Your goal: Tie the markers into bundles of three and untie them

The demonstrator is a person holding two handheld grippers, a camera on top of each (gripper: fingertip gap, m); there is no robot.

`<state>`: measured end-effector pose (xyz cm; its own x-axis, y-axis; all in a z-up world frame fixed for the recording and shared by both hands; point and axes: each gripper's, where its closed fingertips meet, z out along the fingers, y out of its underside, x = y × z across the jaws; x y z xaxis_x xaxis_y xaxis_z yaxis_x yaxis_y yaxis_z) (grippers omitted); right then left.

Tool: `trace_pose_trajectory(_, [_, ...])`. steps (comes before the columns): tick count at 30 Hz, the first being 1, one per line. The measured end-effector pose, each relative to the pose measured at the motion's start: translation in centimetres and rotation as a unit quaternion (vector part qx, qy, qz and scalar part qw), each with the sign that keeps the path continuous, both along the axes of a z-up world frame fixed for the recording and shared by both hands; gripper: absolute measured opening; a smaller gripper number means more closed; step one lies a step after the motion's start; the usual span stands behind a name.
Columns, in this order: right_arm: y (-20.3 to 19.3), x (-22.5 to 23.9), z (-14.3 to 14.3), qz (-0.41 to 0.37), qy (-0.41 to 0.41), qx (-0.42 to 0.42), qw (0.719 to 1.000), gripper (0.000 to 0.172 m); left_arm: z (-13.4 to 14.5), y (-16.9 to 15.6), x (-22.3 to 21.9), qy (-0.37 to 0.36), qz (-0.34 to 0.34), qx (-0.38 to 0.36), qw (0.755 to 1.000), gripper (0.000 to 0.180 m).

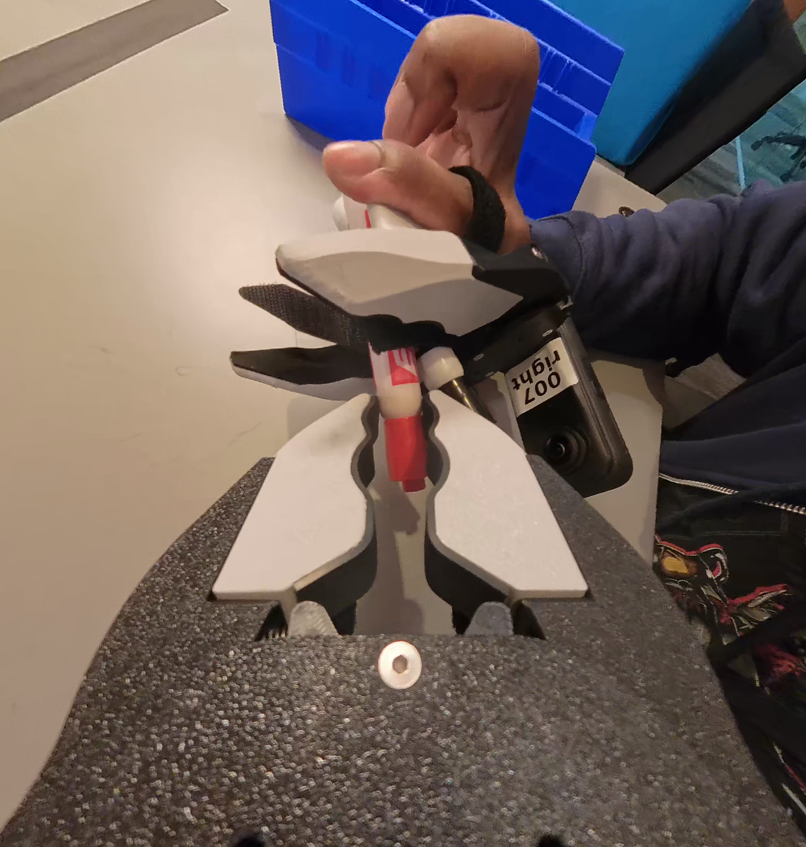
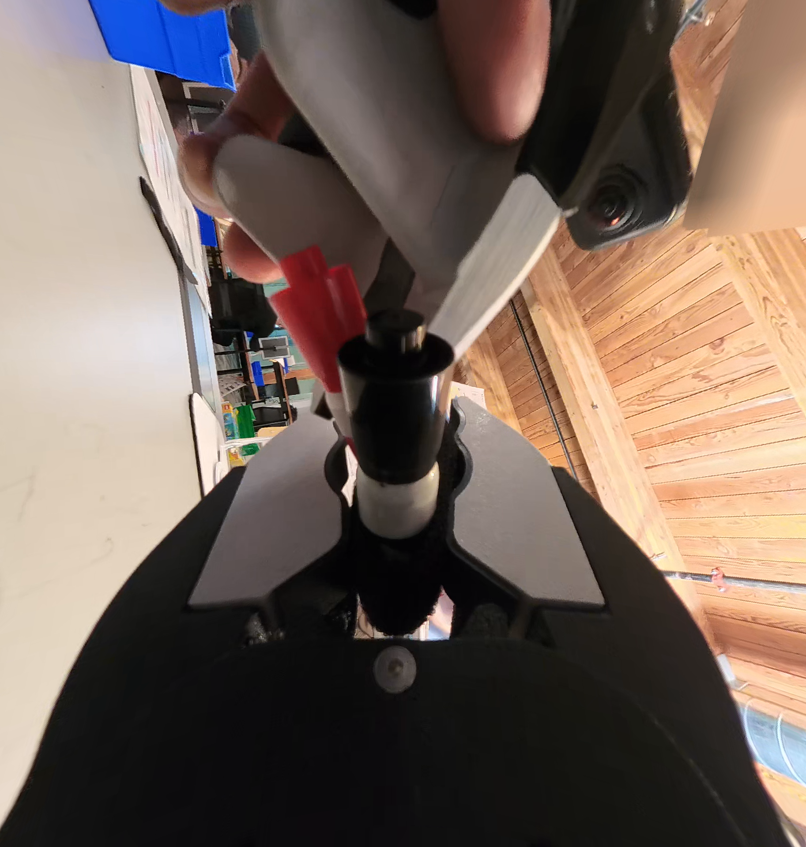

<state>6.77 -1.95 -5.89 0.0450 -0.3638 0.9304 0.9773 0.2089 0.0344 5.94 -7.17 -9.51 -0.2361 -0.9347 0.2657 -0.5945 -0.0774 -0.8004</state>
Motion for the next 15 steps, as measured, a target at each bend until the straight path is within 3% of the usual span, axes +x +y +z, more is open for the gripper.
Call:
trace_pose_trajectory(1, [-0.2,0.0,-0.1,0.001,-0.002,0.000,1.000,0.041,0.0,-0.1,0.0,0.004,-0.002,-0.008,1.000,0.018])
trace_pose_trajectory(11, [-1.1,-0.8,-0.4,0.037,0.018,-0.018,0.999,0.041,0.0,-1.7,-0.3,0.050,-0.022,-0.178,0.982,0.024])
trace_pose_trajectory(15, [-1.2,-1.2,-1.0,0.048,0.023,-0.034,0.998,0.041,0.0,-2.0,-0.2,0.059,-0.023,-0.207,0.976,0.025])
